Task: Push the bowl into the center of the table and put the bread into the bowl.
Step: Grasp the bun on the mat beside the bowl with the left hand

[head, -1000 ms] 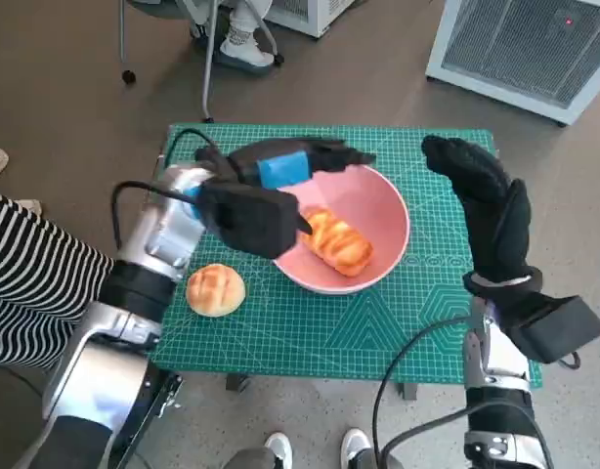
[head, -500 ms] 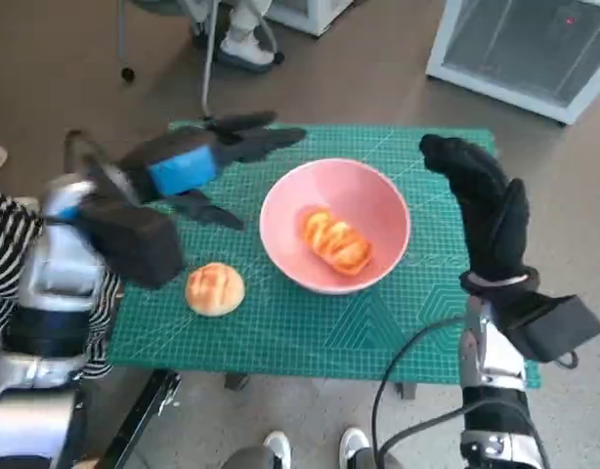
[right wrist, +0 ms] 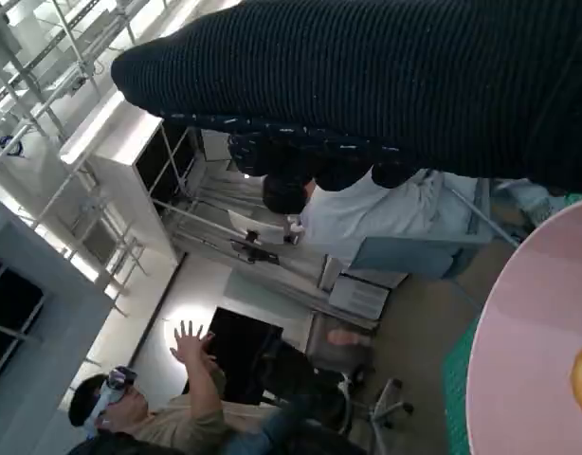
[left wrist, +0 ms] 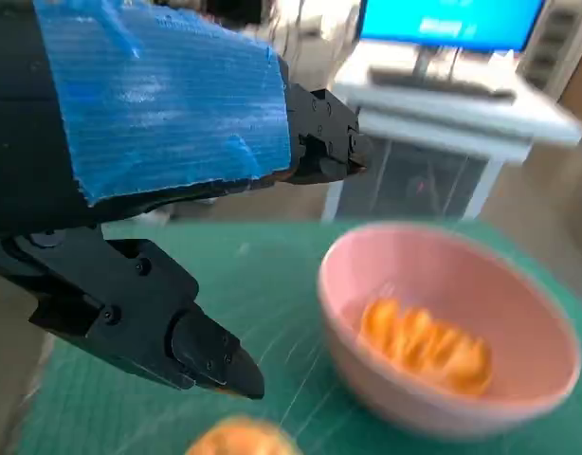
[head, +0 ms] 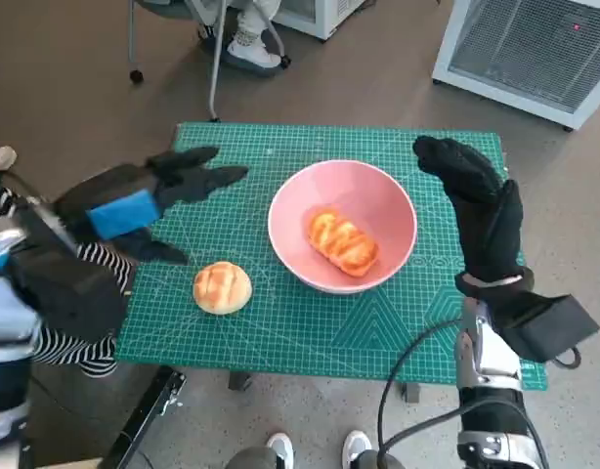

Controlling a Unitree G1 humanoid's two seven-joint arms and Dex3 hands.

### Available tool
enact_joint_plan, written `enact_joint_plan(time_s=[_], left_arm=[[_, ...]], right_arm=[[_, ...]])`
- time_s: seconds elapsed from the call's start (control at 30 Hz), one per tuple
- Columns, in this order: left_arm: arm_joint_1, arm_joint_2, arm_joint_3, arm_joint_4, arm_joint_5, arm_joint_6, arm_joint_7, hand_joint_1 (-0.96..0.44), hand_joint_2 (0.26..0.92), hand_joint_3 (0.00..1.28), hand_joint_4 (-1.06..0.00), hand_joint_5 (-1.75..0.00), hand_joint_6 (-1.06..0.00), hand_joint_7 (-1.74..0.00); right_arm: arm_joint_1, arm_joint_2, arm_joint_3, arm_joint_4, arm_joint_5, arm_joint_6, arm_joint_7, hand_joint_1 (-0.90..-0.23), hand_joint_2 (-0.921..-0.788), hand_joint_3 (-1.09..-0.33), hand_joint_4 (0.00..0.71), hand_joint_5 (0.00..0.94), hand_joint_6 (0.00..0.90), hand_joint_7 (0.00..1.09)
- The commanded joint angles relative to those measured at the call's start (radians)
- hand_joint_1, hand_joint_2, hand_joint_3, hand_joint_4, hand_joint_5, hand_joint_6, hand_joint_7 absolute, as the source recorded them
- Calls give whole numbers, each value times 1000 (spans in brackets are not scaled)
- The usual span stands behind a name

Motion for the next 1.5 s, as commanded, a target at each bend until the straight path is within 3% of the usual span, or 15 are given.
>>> enact_joint_plan(time_s=[0.03, 0.5, 1.23, 1.5], left_arm=[[57, 26, 21, -17, -64, -12, -42, -100, 745, 1, -169, -17, -273, -55], [107, -15, -51, 20, -9, -24, -21, -44, 744, 0, -201, -10, -305, -41], [-28, -159, -220, 341, 179, -54, 108, -33, 765, 10, -262, -19, -354, -33], [-71, -181, -275, 461, 267, -94, 187, -15, 779, 14, -406, -61, -493, -91]], right_arm=[[11, 0, 1, 12, 15, 15, 14, -746, -921, -731, 194, 1, 23, 604], [16, -3, 1, 11, 34, 28, 34, -742, -921, -739, 180, 0, 8, 612], [43, -9, -7, -28, 30, 56, 24, -738, -921, -739, 188, 5, 1, 630], [51, -9, -7, -42, 19, 58, 15, -738, -921, -739, 190, 6, 1, 632]])
